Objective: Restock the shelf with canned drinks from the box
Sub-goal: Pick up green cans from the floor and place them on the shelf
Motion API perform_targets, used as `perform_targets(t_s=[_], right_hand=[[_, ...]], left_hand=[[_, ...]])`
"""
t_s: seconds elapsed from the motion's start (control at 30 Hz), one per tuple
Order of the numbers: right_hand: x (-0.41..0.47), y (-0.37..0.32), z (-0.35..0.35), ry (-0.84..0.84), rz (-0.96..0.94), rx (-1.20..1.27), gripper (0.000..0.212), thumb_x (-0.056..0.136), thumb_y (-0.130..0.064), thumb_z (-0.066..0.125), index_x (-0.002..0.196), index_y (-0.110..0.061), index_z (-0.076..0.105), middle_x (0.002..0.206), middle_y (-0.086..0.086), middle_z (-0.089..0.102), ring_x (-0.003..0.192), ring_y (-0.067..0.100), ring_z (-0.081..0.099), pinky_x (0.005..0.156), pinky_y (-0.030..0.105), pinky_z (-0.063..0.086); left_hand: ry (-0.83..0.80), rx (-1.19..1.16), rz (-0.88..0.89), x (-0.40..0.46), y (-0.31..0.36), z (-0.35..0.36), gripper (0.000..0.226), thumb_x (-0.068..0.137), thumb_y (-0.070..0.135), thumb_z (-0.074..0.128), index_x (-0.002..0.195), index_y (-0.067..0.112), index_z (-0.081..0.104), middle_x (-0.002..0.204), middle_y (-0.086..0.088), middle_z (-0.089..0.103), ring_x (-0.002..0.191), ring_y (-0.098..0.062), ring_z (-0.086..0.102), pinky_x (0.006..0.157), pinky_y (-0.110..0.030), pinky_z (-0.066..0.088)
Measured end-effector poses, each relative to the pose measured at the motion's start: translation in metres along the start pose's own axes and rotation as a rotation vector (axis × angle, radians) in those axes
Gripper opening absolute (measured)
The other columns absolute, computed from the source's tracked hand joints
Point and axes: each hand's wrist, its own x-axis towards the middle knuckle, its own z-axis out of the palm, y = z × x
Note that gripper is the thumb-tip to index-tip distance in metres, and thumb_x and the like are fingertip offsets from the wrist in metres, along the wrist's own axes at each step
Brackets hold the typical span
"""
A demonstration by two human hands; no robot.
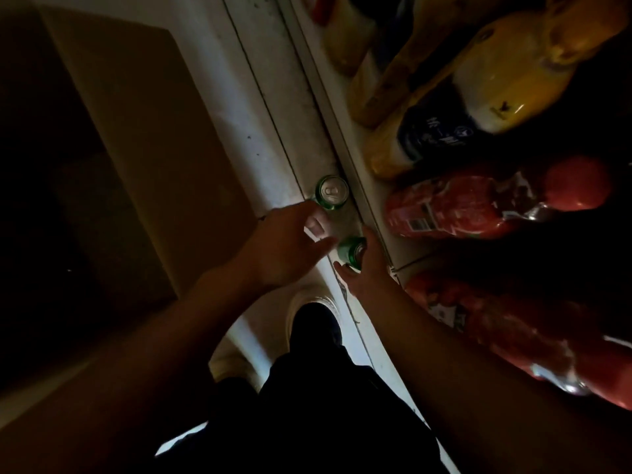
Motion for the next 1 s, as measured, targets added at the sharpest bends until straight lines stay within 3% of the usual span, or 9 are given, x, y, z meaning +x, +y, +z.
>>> perform_targets(t_s=[0.17, 0.27, 0.33, 0.43, 0.53, 0.7, 0.87, 0.93, 1.0], right_hand=[[0.019, 0.0, 0.005, 0.077, -0.064, 0.142, 0.054, 0.089, -0.038, 0.066, 0.137, -0.021, 0.048, 0.129, 0.007, 0.046, 0.097, 0.024, 0.054, 0.101, 0.045, 0.051], [0.016, 0.001, 0.005, 0.087, -0.087, 0.05, 0.045, 0.089, -0.026, 0.064, 0.132, -0.018, 0.052, 0.129, 0.008, 0.049, 0.108, 0.025, 0.054, 0.096, 0.042, 0.054], [0.009, 0.003, 0.001, 0.013, -0.169, 0.006, 0.039, 0.087, -0.013, 0.068, 0.122, -0.014, 0.052, 0.119, 0.003, 0.051, 0.113, 0.023, 0.052, 0.093, 0.035, 0.054], [0.004, 0.003, -0.007, -0.184, 0.01, 0.101, 0.044, 0.087, 0.008, 0.065, 0.124, -0.004, 0.045, 0.112, 0.005, 0.049, 0.089, 0.01, 0.055, 0.077, 0.016, 0.054], [-0.054, -0.002, -0.012, -0.14, -0.052, 0.021, 0.036, 0.094, 0.013, 0.052, 0.12, -0.008, 0.038, 0.111, 0.014, 0.045, 0.075, 0.006, 0.057, 0.065, 0.009, 0.051], [-0.156, -0.001, -0.009, -0.153, -0.127, 0.021, 0.009, 0.09, -0.003, 0.062, 0.091, -0.011, 0.056, 0.098, 0.009, 0.054, 0.089, 0.02, 0.06, 0.08, 0.032, 0.059], [-0.265, -0.01, -0.016, -0.264, -0.082, -0.052, 0.044, 0.066, -0.02, 0.084, 0.103, -0.015, 0.062, 0.112, 0.01, 0.061, 0.106, 0.029, 0.062, 0.098, 0.045, 0.053], [-0.33, -0.024, -0.018, -0.343, 0.088, 0.068, 0.038, 0.077, -0.02, 0.073, 0.11, -0.005, 0.063, 0.116, 0.019, 0.061, 0.11, 0.034, 0.061, 0.09, 0.047, 0.057], [-0.399, -0.039, -0.02, -0.345, 0.141, 0.009, 0.042, 0.08, -0.025, 0.069, 0.116, -0.005, 0.064, 0.118, 0.02, 0.062, 0.112, 0.038, 0.062, 0.067, 0.041, 0.062]], left_hand=[[0.056, -0.02, 0.012, 0.027, -0.007, -0.009, 0.024, 0.088, 0.029, 0.07, 0.109, 0.019, 0.065, 0.095, 0.007, 0.068, 0.08, -0.002, 0.062, 0.074, -0.022, 0.05], [0.056, -0.024, -0.002, 0.03, -0.015, -0.005, 0.023, 0.087, 0.03, 0.071, 0.107, 0.02, 0.065, 0.093, 0.007, 0.069, 0.08, -0.004, 0.064, 0.075, -0.023, 0.05], [0.053, -0.012, 0.002, 0.027, -0.016, -0.001, 0.022, 0.087, 0.03, 0.071, 0.106, 0.02, 0.065, 0.092, 0.007, 0.068, 0.076, 0.0, 0.061, 0.07, -0.021, 0.047], [0.046, -0.017, -0.01, 0.014, -0.013, 0.002, 0.019, 0.085, 0.031, 0.073, 0.1, 0.026, 0.063, 0.089, 0.01, 0.067, 0.074, 0.002, 0.062, 0.069, -0.018, 0.046], [0.066, -0.089, -0.033, -0.013, -0.009, -0.001, 0.024, 0.079, 0.027, 0.077, 0.097, 0.024, 0.062, 0.086, 0.003, 0.067, 0.076, -0.011, 0.067, 0.076, -0.03, 0.055], [0.013, 0.048, -0.001, -0.074, 0.031, -0.022, 0.064, 0.065, 0.038, 0.078, 0.122, 0.014, 0.059, 0.114, -0.008, 0.064, 0.102, -0.02, 0.062, 0.086, -0.029, 0.05], [-0.058, 0.271, 0.178, -0.131, 0.109, -0.06, 0.094, 0.059, 0.028, 0.083, 0.142, 0.007, 0.044, 0.14, -0.016, 0.048, 0.13, -0.031, 0.046, 0.111, -0.041, 0.038], [-0.124, 0.361, 0.268, -0.159, 0.152, -0.081, 0.086, 0.061, 0.043, 0.07, 0.138, 0.011, 0.05, 0.137, -0.015, 0.052, 0.128, -0.031, 0.05, 0.107, -0.041, 0.041], [-0.207, 0.385, 0.321, -0.192, 0.201, -0.102, 0.075, 0.06, 0.05, 0.061, 0.126, 0.016, 0.058, 0.121, -0.007, 0.061, 0.112, -0.024, 0.059, 0.094, -0.033, 0.048]])
